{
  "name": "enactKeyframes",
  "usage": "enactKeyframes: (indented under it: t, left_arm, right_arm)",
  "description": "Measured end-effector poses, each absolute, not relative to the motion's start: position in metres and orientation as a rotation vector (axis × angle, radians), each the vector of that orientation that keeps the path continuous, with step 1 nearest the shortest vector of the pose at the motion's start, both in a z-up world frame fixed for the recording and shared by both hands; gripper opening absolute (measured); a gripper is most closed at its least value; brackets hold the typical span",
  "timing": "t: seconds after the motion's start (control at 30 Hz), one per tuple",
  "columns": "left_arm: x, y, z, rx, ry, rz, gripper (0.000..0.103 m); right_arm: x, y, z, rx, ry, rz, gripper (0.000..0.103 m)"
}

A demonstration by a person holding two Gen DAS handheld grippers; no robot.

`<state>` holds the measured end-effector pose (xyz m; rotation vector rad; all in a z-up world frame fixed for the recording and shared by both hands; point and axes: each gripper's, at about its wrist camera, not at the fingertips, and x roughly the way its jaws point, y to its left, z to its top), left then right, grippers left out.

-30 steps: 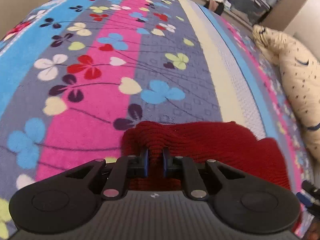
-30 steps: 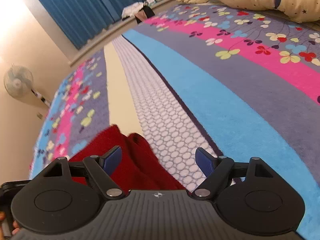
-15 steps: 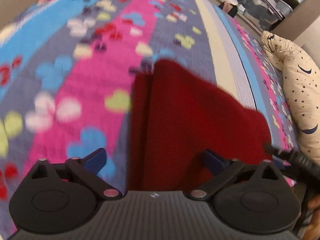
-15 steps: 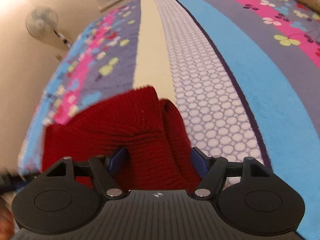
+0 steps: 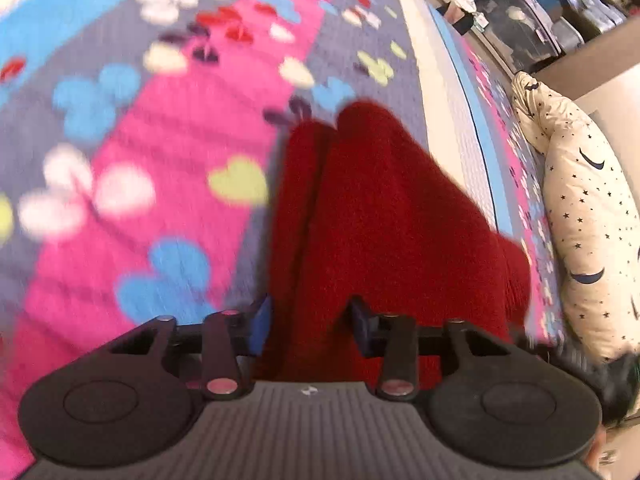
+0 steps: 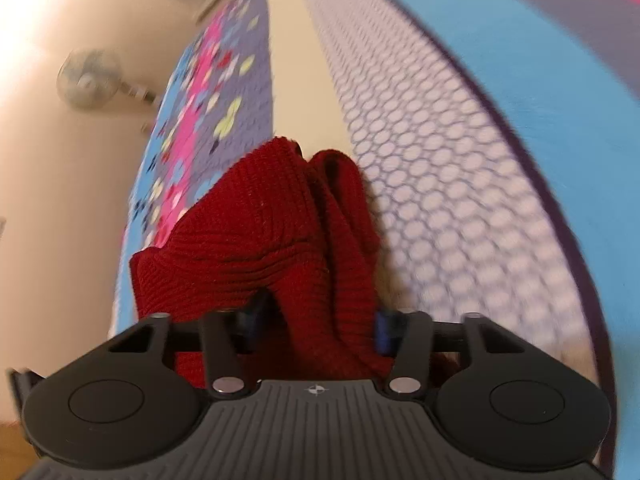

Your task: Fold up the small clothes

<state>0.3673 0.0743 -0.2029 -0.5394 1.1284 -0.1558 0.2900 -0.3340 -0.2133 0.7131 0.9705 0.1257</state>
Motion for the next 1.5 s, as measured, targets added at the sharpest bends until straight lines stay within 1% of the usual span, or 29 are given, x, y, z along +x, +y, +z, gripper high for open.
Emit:
enactKeyframes:
  t: [0.07,0.17,0.23,0.27,0.3,0.33,0.37,0.43,0.47,0.5,0.53,0.57,0.6,0.63,0.7,0.77,0.8,0.83,0.87,0.9,0.93,1.0,1.07,1.13,1.23,1.27,1.3,1.4,1.5]
  left_arm:
    - [0.378,0.077,-0.193,-0.515,1.132,-0.180,0.038]
    - [0.378,0.074,-0.177,-0.434,1.103,-0.191,0.040]
    - [0.378,0.079,-0.164,-0.436,1.039,-0.199,0.060]
    - [0.383,0.081,-0.158,-0.458,1.011,-0.209,0.080]
    - [0.387,0.080,-0.154,-0.466,0.986,-0.212,0.088]
    - [0.395,0.077,-0.150,-0.455,0.962,-0.207,0.088]
    - [0.406,0.072,-0.149,-0.432,0.953,-0.205,0.088]
    - [0.427,0.058,-0.155,-0.415,0.984,-0.208,0.088]
    - [0.437,0.049,-0.161,-0.404,1.010,-0.226,0.087]
    - [0.441,0.042,-0.166,-0.396,1.028,-0.235,0.062]
    - [0.442,0.036,-0.169,-0.388,1.038,-0.245,0.028]
    - [0.442,0.032,-0.171,-0.380,1.048,-0.245,0.015]
    - [0.437,0.030,-0.166,-0.373,1.018,-0.227,0.015]
    - [0.429,0.031,-0.159,-0.368,0.985,-0.231,0.015]
    - [0.411,0.040,-0.150,-0.380,0.932,-0.231,0.014]
    - [0.412,0.049,-0.166,-0.371,0.972,-0.192,0.015]
    - [0.416,0.051,-0.178,-0.375,1.013,-0.174,0.015]
    - [0.420,0.052,-0.187,-0.378,1.030,-0.176,0.016]
    - [0.423,0.050,-0.189,-0.369,1.031,-0.180,0.021]
    - [0.426,0.050,-0.188,-0.367,1.035,-0.168,0.034]
    - [0.429,0.050,-0.185,-0.376,1.035,-0.148,0.043]
    - [0.428,0.055,-0.176,-0.374,1.009,-0.097,0.076]
    - [0.420,0.063,-0.163,-0.359,0.997,-0.054,0.088]
    - [0.404,0.070,-0.147,-0.362,1.010,-0.062,0.088]
    - [0.352,0.057,-0.111,-0.222,0.985,-0.047,0.089]
    - [0.330,0.049,-0.101,-0.162,0.978,-0.043,0.094]
    - [0.309,0.040,-0.093,-0.117,0.977,-0.041,0.103]
    - [0.237,0.021,-0.073,-0.073,0.952,-0.049,0.103]
    - [0.181,0.010,-0.062,-0.099,0.985,-0.083,0.103]
  right_arm:
    - [0.268,-0.323,-0.212,0.709,0.901,0.068,0.050]
    - [0.264,-0.328,-0.218,0.711,0.850,0.029,0.058]
    - [0.268,-0.335,-0.211,0.715,0.852,0.023,0.064]
    - [0.272,-0.337,-0.205,0.705,0.840,0.012,0.065]
    - [0.274,-0.340,-0.197,0.688,0.817,0.010,0.069]
    - [0.279,-0.342,-0.191,0.671,0.802,0.015,0.076]
    - [0.284,-0.343,-0.186,0.653,0.794,0.028,0.079]
    - [0.301,-0.341,-0.182,0.612,0.811,0.069,0.078]
    - [0.312,-0.338,-0.185,0.603,0.828,0.093,0.076]
    - [0.322,-0.334,-0.189,0.584,0.852,0.119,0.060]
    - [0.330,-0.330,-0.194,0.566,0.874,0.142,0.032]
    - [0.337,-0.324,-0.198,0.543,0.886,0.152,0.031]
    - [0.341,-0.317,-0.193,0.500,0.864,0.143,0.024]
    - [0.343,-0.310,-0.184,0.464,0.833,0.151,0.020]
    - [0.345,-0.309,-0.173,0.473,0.777,0.155,0.019]
    - [0.356,-0.312,-0.185,0.486,0.821,0.116,0.019]
    - [0.360,-0.312,-0.199,0.491,0.853,0.101,0.021]
    - [0.360,-0.311,-0.208,0.479,0.851,0.095,0.028]
    - [0.357,-0.311,-0.210,0.477,0.834,0.083,0.028]
    - [0.353,-0.313,-0.206,0.493,0.825,0.073,0.034]
    - [0.349,-0.317,-0.200,0.516,0.822,0.054,0.048]
    - [0.334,-0.324,-0.191,0.500,0.817,-0.020,0.067]
    - [0.305,-0.330,-0.174,0.453,0.775,-0.075,0.070]
    - [0.271,-0.329,-0.155,0.400,0.764,-0.106,0.081]
    - [0.204,-0.307,-0.127,0.291,0.740,-0.125,0.092]
    - [0.183,-0.298,-0.120,0.253,0.726,-0.123,0.096]
    - [0.161,-0.288,-0.112,0.197,0.721,-0.121,0.099]
    - [0.105,-0.257,-0.093,0.070,0.683,-0.097,0.102]
    - [0.073,-0.237,-0.075,0.053,0.679,-0.082,0.102]
